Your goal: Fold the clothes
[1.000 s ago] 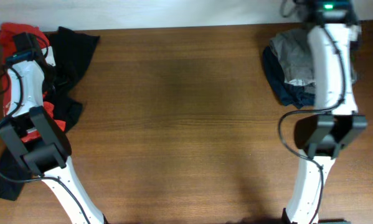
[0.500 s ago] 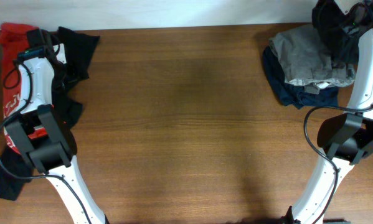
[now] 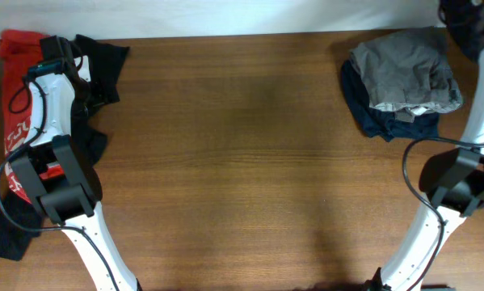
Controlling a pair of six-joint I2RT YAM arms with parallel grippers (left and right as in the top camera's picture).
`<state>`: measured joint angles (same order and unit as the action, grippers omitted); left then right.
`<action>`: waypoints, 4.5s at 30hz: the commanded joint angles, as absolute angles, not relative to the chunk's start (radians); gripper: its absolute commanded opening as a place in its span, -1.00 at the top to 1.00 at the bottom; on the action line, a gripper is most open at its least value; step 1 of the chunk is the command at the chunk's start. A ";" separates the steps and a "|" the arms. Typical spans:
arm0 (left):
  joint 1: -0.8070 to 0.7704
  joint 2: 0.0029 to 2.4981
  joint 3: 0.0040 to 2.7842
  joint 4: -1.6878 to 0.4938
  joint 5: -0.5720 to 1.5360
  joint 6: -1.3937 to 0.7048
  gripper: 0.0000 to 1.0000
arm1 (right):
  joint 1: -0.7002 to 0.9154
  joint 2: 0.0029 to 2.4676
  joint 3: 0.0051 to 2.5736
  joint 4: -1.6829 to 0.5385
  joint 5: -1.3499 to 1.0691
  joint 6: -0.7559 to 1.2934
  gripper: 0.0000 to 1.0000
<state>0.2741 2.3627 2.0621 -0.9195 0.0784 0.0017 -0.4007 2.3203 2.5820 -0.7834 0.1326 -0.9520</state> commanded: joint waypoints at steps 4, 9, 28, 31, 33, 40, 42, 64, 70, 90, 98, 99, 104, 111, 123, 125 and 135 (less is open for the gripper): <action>0.260 2.377 2.074 -0.921 0.090 -0.009 -0.98 | -0.412 2.289 2.552 -0.831 0.027 -0.876 0.92; 0.253 2.377 2.074 -0.921 0.090 -0.009 -0.98 | -0.379 2.300 2.435 -0.832 0.025 -0.876 0.92; 0.229 2.377 2.074 -0.906 0.089 -0.009 -0.98 | -0.099 2.300 2.323 -0.986 0.026 -0.850 -0.18; 0.229 2.377 2.074 -0.907 0.089 -0.009 -0.98 | -0.073 2.300 2.302 -1.005 0.026 -0.850 -0.97; 0.229 2.377 2.074 -0.909 0.089 -0.008 -0.98 | -0.062 2.300 2.302 -1.030 0.026 -0.850 -0.97; 0.229 2.377 2.074 -0.909 0.089 -0.008 -0.98 | -0.026 2.289 2.310 -1.086 0.024 -0.714 -0.97; 0.229 2.377 2.074 -0.909 0.089 -0.008 -0.98 | -0.019 2.282 2.328 -1.090 -0.007 -0.662 -0.97; 0.229 2.377 2.074 -0.917 0.089 -0.008 -0.98 | -0.278 2.316 2.365 -0.752 -0.253 -0.196 -0.93; 0.229 2.377 2.074 -0.917 0.089 -0.009 -0.98 | -0.320 2.390 2.365 -0.675 -0.305 -0.174 -0.93; 0.229 2.377 2.073 -0.917 0.089 -0.009 -0.98 | -0.304 2.774 2.363 -0.718 -0.311 -0.148 -0.97; 0.229 2.377 2.073 -0.917 0.089 -0.009 -0.98 | -0.303 2.707 2.362 -0.725 -0.347 -0.148 -0.98; 0.229 2.377 2.073 -0.917 0.089 -0.009 -0.98 | -0.303 2.686 2.362 -0.729 -0.355 -0.148 -0.97; 0.229 2.377 2.073 -0.917 0.089 -0.008 -0.98 | -0.300 2.546 2.362 -0.770 -0.356 -0.157 -0.98; 0.229 2.377 2.073 -0.917 0.089 -0.008 -0.98 | -0.302 2.288 2.362 -0.840 -0.343 -0.168 -0.97; 0.229 2.377 2.073 -0.917 0.089 -0.008 -0.98 | -0.299 1.975 2.362 -1.075 -0.328 -0.187 -0.97; 0.229 2.377 2.073 -0.917 0.089 -0.008 -0.98 | -0.292 1.927 2.362 -1.129 -0.325 -0.186 -0.96; 0.229 2.377 2.073 -0.917 0.089 -0.008 -0.98 | -0.196 1.717 2.362 -1.321 -0.357 0.010 -0.97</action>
<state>0.2317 2.3642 2.0621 -0.9161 0.0784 0.0017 -0.2333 1.8038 2.3585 -1.3029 -0.3328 -0.1223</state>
